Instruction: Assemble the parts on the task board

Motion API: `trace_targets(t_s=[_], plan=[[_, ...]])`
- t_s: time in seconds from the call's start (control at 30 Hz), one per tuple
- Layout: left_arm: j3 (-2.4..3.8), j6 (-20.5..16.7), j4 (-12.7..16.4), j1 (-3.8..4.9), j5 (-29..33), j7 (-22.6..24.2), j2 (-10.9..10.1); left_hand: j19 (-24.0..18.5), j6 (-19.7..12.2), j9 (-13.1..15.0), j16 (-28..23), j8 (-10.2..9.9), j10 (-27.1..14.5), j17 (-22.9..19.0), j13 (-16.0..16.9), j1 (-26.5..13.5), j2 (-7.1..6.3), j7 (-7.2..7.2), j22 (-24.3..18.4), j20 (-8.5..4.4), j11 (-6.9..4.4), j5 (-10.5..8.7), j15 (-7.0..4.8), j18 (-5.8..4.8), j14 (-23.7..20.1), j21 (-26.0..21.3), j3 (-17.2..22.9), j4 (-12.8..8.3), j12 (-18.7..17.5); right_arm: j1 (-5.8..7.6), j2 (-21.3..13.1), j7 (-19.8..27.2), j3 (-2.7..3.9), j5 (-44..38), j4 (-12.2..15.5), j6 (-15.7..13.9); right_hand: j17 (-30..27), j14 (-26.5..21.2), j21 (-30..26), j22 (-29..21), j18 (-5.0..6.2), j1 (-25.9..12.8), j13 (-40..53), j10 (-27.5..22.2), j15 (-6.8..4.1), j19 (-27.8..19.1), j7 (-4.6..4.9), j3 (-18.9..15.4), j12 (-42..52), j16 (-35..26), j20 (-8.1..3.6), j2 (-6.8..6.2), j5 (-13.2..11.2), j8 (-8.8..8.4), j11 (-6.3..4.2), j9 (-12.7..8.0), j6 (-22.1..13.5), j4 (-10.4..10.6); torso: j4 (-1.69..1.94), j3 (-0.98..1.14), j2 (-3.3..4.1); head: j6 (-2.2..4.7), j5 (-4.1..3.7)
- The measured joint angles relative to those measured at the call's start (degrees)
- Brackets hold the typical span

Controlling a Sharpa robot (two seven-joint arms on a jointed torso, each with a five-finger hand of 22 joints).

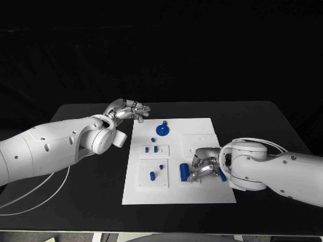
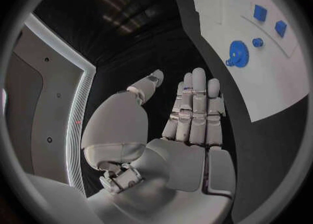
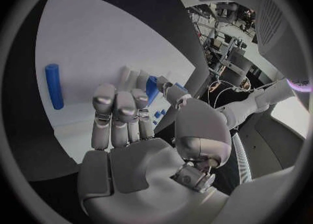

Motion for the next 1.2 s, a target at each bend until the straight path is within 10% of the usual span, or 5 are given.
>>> trace_targets(t_s=[0.47,0.63,0.8,1.2], plan=[[0.00,0.0,0.0,0.00,0.0,0.0,0.0,0.0,0.0,0.0,0.0,0.0,0.0,0.1,0.0,0.0,0.00,0.00,0.1,0.00,0.00,0.00,0.00,0.00,0.0,0.0,0.0,0.0,0.0,0.01,0.0,-0.5,0.03,0.2,0.0,0.3,0.0,0.0,0.0,0.1,0.09,-2.8,0.2,0.4,0.00,0.0,0.02,1.2,0.0,0.0,0.01,-1.46,0.0,0.10,0.01,-0.2,0.1,3.1,0.00,0.01,-0.02,-0.09,0.04],[0.00,0.1,0.0,0.00,0.0,-0.1,0.0,0.0,0.0,0.0,0.0,0.0,0.0,0.1,0.0,0.0,0.00,0.00,0.0,0.00,0.00,0.00,0.00,0.00,0.0,0.0,0.0,0.0,0.0,0.03,-0.2,-0.6,0.06,0.8,-0.1,0.6,0.0,0.0,0.0,0.2,0.19,-2.2,0.2,0.4,0.00,0.0,0.01,0.4,-0.4,0.0,0.01,-3.37,1.8,0.11,0.01,-0.2,0.2,1.8,0.00,0.01,-0.02,-0.10,0.07],[0.00,0.1,-0.1,0.00,0.0,-0.1,0.0,0.0,-0.1,0.0,0.0,0.0,0.0,0.2,0.0,-0.4,0.35,0.12,0.1,0.00,0.00,0.00,0.00,0.00,0.0,0.0,-0.2,0.6,0.0,0.01,-1.4,-0.7,0.02,2.7,-0.1,0.3,-0.1,0.0,0.0,0.1,0.24,-4.7,0.1,0.2,0.00,0.0,0.30,-1.9,-0.7,0.0,0.01,-8.43,-0.1,0.09,0.23,-0.3,-0.1,3.2,0.00,0.01,-0.02,-0.14,0.07],[0.00,0.2,-0.5,0.00,0.0,-0.1,0.0,0.0,-0.2,-0.1,-0.2,0.0,0.0,0.3,0.0,-0.7,0.68,0.20,0.2,0.00,0.00,0.00,0.00,0.00,0.0,-0.2,-0.3,1.0,0.0,1.09,-4.9,-0.2,1.15,5.1,-0.2,-3.0,0.0,-0.6,-0.4,0.1,0.13,-5.5,0.5,-1.0,-0.51,-0.9,0.15,-11.3,-0.9,0.0,-1.35,-4.43,0.4,-1.31,0.53,0.5,-3.3,-2.6,-0.07,0.07,-0.02,0.16,0.06]])
